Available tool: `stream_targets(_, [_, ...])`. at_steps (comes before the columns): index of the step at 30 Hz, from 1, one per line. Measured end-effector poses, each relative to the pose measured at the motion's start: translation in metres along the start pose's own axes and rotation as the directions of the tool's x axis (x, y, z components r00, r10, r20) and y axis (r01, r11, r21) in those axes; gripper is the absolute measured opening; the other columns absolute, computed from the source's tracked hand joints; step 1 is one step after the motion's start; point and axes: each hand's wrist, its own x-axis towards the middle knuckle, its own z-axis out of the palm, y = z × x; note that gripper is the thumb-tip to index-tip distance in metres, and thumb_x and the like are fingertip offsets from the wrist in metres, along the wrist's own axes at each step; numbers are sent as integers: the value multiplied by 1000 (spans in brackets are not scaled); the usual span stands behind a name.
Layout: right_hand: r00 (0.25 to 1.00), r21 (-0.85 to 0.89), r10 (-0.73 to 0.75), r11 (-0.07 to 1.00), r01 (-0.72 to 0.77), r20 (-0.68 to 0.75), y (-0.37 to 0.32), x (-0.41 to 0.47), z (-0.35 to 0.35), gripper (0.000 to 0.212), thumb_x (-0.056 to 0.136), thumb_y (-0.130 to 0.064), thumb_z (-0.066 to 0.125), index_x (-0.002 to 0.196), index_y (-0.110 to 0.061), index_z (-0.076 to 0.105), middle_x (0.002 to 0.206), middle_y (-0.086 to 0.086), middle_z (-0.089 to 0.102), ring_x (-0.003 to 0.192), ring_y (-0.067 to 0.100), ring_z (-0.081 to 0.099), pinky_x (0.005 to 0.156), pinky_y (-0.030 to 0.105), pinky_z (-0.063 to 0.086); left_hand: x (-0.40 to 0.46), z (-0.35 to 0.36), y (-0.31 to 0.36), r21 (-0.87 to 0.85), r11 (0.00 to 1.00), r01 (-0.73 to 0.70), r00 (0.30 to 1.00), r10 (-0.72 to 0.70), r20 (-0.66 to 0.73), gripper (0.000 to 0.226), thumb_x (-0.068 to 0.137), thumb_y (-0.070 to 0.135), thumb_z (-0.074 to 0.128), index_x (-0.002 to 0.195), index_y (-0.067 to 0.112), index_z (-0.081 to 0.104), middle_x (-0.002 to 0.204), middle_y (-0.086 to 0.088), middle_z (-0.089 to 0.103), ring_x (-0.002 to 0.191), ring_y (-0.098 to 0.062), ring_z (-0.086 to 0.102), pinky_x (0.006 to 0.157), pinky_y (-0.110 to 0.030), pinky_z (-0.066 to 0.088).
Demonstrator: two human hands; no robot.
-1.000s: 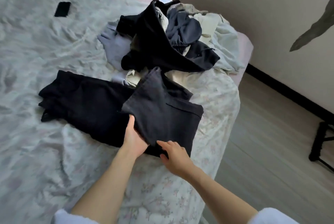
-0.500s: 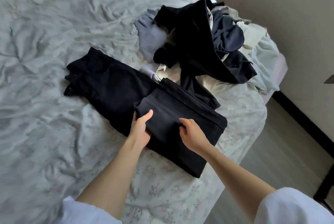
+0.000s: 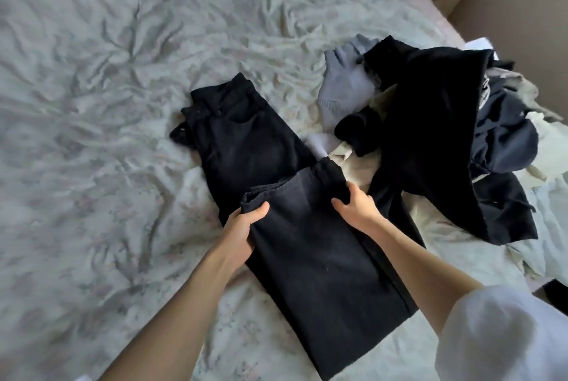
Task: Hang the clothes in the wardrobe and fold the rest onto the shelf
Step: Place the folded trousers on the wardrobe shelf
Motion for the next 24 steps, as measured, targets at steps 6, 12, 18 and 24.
stream_targets(6, [994,93,86,992,-80,-65,-7,32,-7,44,87,-42,57,122,-17,51,111,4,62,112,30,55,102,48,37,-2,-9,-7,-118,992,34,997,-27,66,47,74,18,71,119,8,64,121,-12,64,112,-26,62,92,-39,49])
stream_targets(12, [932,289,-164,921,262,-323,-54,22,-22,19,94,-18,50,112,-12,51,92,-5,57,91,20,54,75,26,36,-10,-4,33,-124,990,-64,995,53,-87,48,81,24,67,126,9,57,121,-10,65,111,-24,62,102,-41,43])
stream_targets(18, [832,297,-373,808,509,-411,-144,52,-53,18,94,-12,50,111,-7,53,94,-4,58,83,11,51,61,13,32,10,3,125,-73,970,-233,938,205,-279,40,86,27,66,124,15,58,123,-6,63,115,-23,58,105,-42,41])
stream_targets(24, [881,308,-326,847,433,-343,-217,111,-50,15,94,-16,50,106,-9,55,81,-6,56,82,15,59,62,16,39,55,-3,196,60,934,-353,837,344,-427,16,88,32,65,100,23,60,117,-3,64,111,-22,60,99,-42,46])
